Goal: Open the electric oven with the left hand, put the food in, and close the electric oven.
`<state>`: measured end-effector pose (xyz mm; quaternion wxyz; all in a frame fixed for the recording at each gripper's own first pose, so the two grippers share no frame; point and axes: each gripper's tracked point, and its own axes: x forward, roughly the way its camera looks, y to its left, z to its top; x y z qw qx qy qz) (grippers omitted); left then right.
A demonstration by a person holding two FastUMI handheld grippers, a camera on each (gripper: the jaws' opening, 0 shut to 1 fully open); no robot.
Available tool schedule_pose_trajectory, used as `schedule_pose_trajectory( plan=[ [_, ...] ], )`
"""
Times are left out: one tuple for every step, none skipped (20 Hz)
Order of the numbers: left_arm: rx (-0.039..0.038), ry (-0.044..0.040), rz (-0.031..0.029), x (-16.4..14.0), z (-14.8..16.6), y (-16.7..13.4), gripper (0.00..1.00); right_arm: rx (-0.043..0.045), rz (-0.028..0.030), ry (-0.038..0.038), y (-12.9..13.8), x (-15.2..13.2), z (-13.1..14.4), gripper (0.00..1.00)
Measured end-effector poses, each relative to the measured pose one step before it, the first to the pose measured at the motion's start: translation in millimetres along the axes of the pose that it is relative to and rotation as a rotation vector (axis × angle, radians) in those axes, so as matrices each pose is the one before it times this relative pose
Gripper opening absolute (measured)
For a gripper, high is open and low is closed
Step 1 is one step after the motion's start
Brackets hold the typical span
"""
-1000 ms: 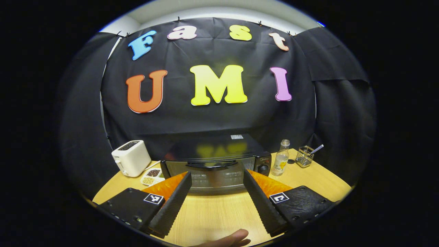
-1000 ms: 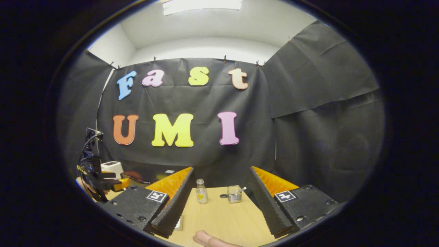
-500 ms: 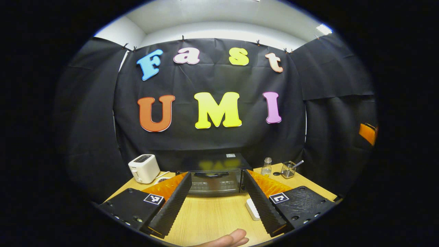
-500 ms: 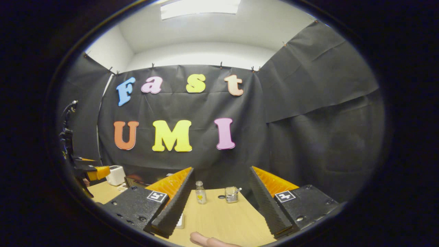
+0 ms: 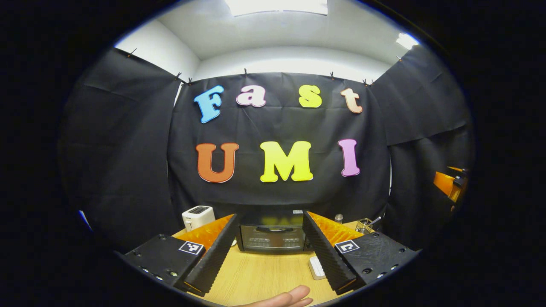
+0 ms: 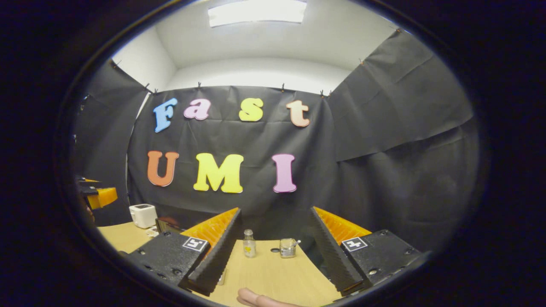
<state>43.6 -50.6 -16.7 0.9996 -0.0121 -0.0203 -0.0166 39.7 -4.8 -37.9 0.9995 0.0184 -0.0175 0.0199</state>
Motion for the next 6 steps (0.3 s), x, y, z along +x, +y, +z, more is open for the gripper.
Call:
schedule_pose_trajectory(
  plan=[
    [0.01405, -0.00451, -0.00389, 0.66, 1.38, -2.66, 0.96, -0.00146, -0.00610, -0.00716, -4.69, 6.72, -3.87, 0.99],
    [0.01722, -0.00213, -0.00347, 0.84, -0.44, -1.75, 0.96, -0.00505, -0.00507, 0.00286, -2.69, 6.00, -5.05, 0.99],
    [0.01054, -0.01307, -0.00008, 1.35, 1.88, -1.67, 0.96, -0.00666, 0.00136, 0.00368, 0.48, 5.38, -6.10, 0.99],
    [0.00717, -0.00589, -0.00527, 1.54, 1.39, -3.94, 0.96, -0.00003, 0.00051, 0.00248, -0.47, 6.20, -4.38, 0.99],
    [0.00857, -0.00055, -0.00583, 2.28, -0.90, -4.62, 0.95, 0.01022, 0.00198, -0.00001, -0.85, 6.47, -2.78, 0.99],
    [0.00398, 0.00143, -0.00214, 1.05, 0.54, -2.99, 0.96, 0.00925, 0.01370, 0.00685, 1.71, 5.48, -4.83, 0.99]
  ],
)
